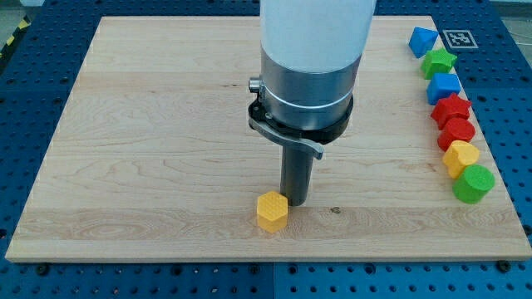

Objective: Move your arm away from yellow hexagon

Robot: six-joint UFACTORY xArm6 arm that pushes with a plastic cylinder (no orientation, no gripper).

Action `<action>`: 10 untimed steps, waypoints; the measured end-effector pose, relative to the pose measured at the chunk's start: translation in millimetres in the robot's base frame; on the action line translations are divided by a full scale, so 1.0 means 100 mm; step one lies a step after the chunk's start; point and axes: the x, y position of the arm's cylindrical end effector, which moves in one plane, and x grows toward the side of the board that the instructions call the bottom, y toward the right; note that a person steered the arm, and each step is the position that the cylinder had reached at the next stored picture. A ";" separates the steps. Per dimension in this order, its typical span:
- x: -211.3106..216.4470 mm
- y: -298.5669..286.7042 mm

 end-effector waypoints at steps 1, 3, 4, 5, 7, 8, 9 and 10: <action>0.00 0.00; 0.01 0.07; 0.01 0.15; 0.01 0.16; 0.01 0.23; 0.02 0.36; 0.05 0.49; 0.07 0.57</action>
